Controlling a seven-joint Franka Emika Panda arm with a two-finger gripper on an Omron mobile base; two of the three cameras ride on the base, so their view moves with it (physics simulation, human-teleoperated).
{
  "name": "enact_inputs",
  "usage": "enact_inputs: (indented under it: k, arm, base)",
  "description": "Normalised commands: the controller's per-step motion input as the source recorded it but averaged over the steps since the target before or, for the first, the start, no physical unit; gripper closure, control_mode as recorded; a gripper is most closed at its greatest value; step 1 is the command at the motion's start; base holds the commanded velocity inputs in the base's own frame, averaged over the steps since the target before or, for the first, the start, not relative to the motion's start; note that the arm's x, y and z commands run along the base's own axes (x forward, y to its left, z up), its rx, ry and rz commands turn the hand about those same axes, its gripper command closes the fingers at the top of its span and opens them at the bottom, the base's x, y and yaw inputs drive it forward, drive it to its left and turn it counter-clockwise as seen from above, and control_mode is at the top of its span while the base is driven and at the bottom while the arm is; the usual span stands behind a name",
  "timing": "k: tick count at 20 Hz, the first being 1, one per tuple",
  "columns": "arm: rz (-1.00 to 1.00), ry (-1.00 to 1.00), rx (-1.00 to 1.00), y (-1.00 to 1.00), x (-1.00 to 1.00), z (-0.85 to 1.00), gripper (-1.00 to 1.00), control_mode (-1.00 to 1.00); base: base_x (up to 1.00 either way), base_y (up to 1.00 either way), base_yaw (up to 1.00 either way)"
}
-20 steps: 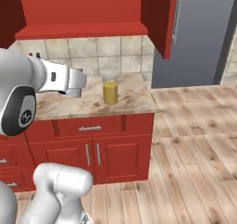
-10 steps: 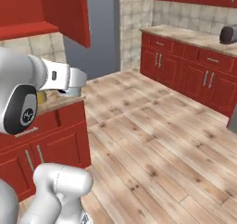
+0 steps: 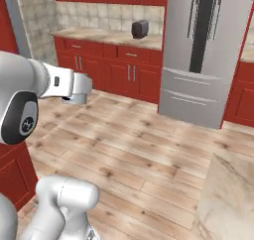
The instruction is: There is a tray on the dining counter. Grab the cup, mug, and pitcher and place them on the tray. The pitcher may be placed next to the tray if it cannot fit the tray.
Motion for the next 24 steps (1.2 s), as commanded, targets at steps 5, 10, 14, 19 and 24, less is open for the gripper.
enact_inputs:
  k: [5,10,14,19,24]
  arm:
    - [0.00,0.00,0.00,0.00,0.00,0.00,1.00,1.00]
    - [0.00,0.00,0.00,0.00,0.00,0.00,1.00,1.00]
    - [0.00,0.00,0.00,0.00,0.00,0.00,1.00,1.00]
    - [0.00,0.00,0.00,0.00,0.00,0.00,1.00,1.00]
    - [0.00,0.00,0.00,0.00,0.00,0.00,1.00,1.00]
  base:
    - [0.64,0.13,-0.50]
    - [0.93,0.49,-0.24]
    - [1.00,0.41,-0.24]
    - [1.00,0.19,-0.34]
    - [1.00,0.00,-0.43]
